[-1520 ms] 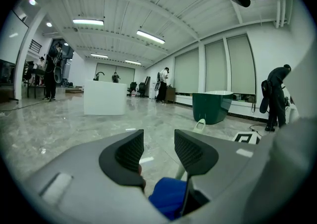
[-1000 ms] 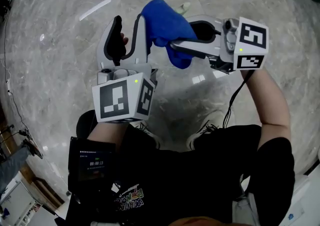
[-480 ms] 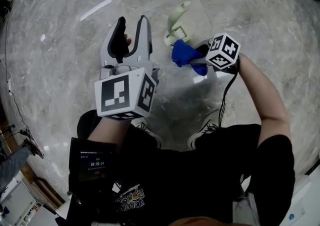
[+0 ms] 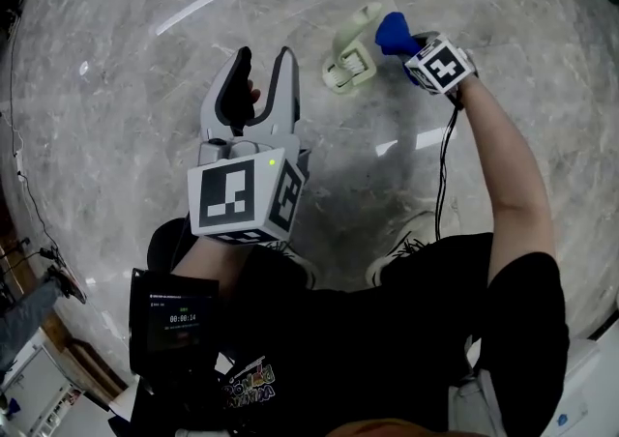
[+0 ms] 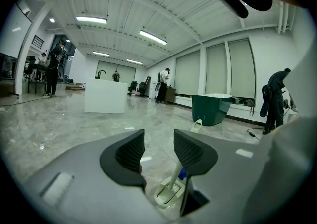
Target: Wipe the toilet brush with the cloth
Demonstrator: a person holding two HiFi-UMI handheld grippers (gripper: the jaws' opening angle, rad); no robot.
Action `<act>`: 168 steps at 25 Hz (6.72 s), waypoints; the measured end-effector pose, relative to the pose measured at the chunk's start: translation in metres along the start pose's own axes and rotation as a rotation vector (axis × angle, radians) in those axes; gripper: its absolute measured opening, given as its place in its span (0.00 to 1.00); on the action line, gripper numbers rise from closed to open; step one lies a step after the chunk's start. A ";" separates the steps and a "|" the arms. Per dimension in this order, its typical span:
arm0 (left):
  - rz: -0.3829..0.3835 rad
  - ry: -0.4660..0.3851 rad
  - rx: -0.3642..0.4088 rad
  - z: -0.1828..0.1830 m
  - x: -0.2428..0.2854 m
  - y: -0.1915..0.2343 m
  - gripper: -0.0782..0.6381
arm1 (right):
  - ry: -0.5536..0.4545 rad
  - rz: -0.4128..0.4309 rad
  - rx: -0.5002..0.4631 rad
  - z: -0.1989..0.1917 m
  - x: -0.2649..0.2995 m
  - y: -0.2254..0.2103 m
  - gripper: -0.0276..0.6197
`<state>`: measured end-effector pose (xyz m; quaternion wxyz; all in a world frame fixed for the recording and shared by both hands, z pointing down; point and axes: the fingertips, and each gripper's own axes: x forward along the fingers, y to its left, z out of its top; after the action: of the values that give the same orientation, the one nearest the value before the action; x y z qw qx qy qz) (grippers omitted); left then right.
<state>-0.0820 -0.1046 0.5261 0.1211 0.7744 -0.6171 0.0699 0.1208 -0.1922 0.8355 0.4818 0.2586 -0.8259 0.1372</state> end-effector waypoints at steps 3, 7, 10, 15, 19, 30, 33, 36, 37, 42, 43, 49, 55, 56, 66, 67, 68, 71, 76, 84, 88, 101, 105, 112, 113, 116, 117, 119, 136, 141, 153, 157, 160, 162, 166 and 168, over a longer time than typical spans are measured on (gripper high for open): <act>-0.007 0.018 0.002 -0.006 -0.002 -0.005 0.37 | -0.085 -0.040 -0.088 0.045 0.006 0.007 0.23; -0.007 0.019 -0.019 -0.005 -0.002 -0.002 0.37 | -0.219 0.023 -0.166 0.098 0.009 0.032 0.23; -0.004 0.024 -0.021 -0.007 0.007 0.007 0.37 | -0.239 0.031 -0.211 0.119 0.021 0.037 0.23; -0.010 0.019 -0.037 -0.010 0.009 0.008 0.37 | -0.170 -0.066 -0.102 0.088 0.025 -0.001 0.23; -0.026 0.025 -0.042 -0.008 0.012 0.002 0.37 | -0.049 -0.089 -0.016 0.026 0.016 -0.029 0.23; -0.047 0.049 -0.036 -0.004 0.019 -0.005 0.37 | 0.285 0.661 -0.094 -0.071 -0.014 0.125 0.23; -0.043 0.059 -0.023 -0.005 0.020 -0.005 0.37 | 0.190 0.662 -0.132 -0.033 0.005 0.159 0.23; -0.032 0.069 -0.017 -0.009 0.020 -0.003 0.37 | 0.121 0.630 -0.135 -0.004 0.024 0.181 0.23; -0.026 0.069 -0.023 -0.009 0.020 -0.002 0.37 | 0.101 0.616 -0.123 0.004 0.030 0.184 0.23; -0.015 0.061 -0.025 -0.007 0.015 0.000 0.37 | 0.005 0.511 -0.031 0.031 0.050 0.178 0.23; -0.013 0.061 -0.025 -0.007 0.014 0.000 0.37 | -0.002 0.502 -0.020 0.034 0.052 0.177 0.23; -0.011 0.063 -0.035 -0.014 0.015 0.003 0.37 | 0.071 0.631 -0.014 0.003 0.043 0.183 0.23; -0.025 0.062 -0.036 -0.013 0.018 -0.002 0.37 | 0.038 0.465 0.127 -0.022 0.028 0.092 0.23; -0.026 0.061 -0.035 -0.012 0.018 -0.002 0.37 | 0.021 0.420 0.157 -0.023 0.025 0.073 0.23; -0.011 0.064 -0.023 -0.011 0.021 0.005 0.37 | -0.091 -0.303 0.238 -0.029 -0.015 -0.087 0.23; -0.007 0.063 -0.022 -0.009 0.021 0.006 0.37 | -0.060 -0.288 0.248 -0.037 -0.008 -0.082 0.23; -0.003 0.062 -0.022 -0.008 0.022 0.008 0.37 | -0.022 -0.262 0.263 -0.048 0.001 -0.074 0.23; 0.008 0.063 -0.024 -0.006 0.022 0.012 0.37 | 0.093 -0.196 0.263 -0.080 0.021 -0.051 0.23; 0.007 0.058 -0.021 -0.003 0.021 0.012 0.37 | 0.156 -0.202 0.224 -0.092 0.026 -0.044 0.23; -0.010 0.054 -0.045 -0.002 0.020 0.007 0.37 | 0.047 -0.118 0.237 -0.080 0.018 -0.033 0.36; -0.032 0.055 -0.059 0.001 0.013 -0.006 0.37 | -0.091 -0.093 0.214 -0.070 -0.010 -0.032 0.47; -0.052 0.153 -0.015 -0.010 -0.052 -0.031 0.35 | -0.342 -0.284 0.537 -0.003 -0.126 0.012 0.05; -0.020 0.187 0.083 -0.020 -0.077 -0.026 0.35 | -0.311 -0.248 0.594 0.024 -0.175 0.070 0.05; 0.172 0.424 -0.010 -0.061 -0.136 0.003 0.36 | -0.189 -0.204 0.841 0.040 -0.242 0.148 0.05; 0.187 0.465 -0.038 -0.053 -0.146 0.006 0.36 | -0.166 -0.206 0.850 0.047 -0.256 0.156 0.05; 0.161 0.537 -0.103 0.000 -0.174 -0.008 0.36 | -0.107 -0.221 0.852 0.080 -0.321 0.171 0.05; 0.138 0.544 -0.100 0.022 -0.180 -0.014 0.36 | -0.099 -0.227 0.849 0.095 -0.343 0.174 0.05; 0.105 0.549 -0.091 0.068 -0.191 -0.022 0.36 | -0.111 -0.236 0.837 0.130 -0.381 0.178 0.05; 0.018 0.193 -0.029 0.451 -0.224 -0.021 0.31 | -0.509 -0.373 0.655 0.398 -0.684 0.166 0.05; -0.031 0.130 0.058 0.478 -0.232 -0.045 0.31 | -0.618 -0.386 0.650 0.410 -0.735 0.174 0.05; -0.076 0.057 0.054 0.490 -0.275 -0.088 0.28 | -0.682 -0.318 0.506 0.386 -0.761 0.228 0.05; -0.071 0.016 0.063 0.514 -0.278 -0.104 0.29 | -0.681 -0.281 0.490 0.396 -0.773 0.216 0.05; -0.090 0.010 0.077 0.515 -0.278 -0.112 0.31 | -0.697 -0.272 0.496 0.403 -0.776 0.211 0.05; -0.086 0.009 0.089 0.516 -0.281 -0.117 0.31 | -0.700 -0.256 0.484 0.404 -0.778 0.212 0.05; -0.062 -0.004 0.102 0.531 -0.286 -0.118 0.31 | -0.695 -0.223 0.470 0.408 -0.787 0.216 0.05; -0.054 0.004 0.094 0.532 -0.285 -0.115 0.31 | -0.692 -0.223 0.483 0.405 -0.787 0.216 0.05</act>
<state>-0.0570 0.0419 -0.0700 0.0877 0.7956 -0.5915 0.0971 0.0224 0.0257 -0.0435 0.1142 0.4822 -0.8499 0.1790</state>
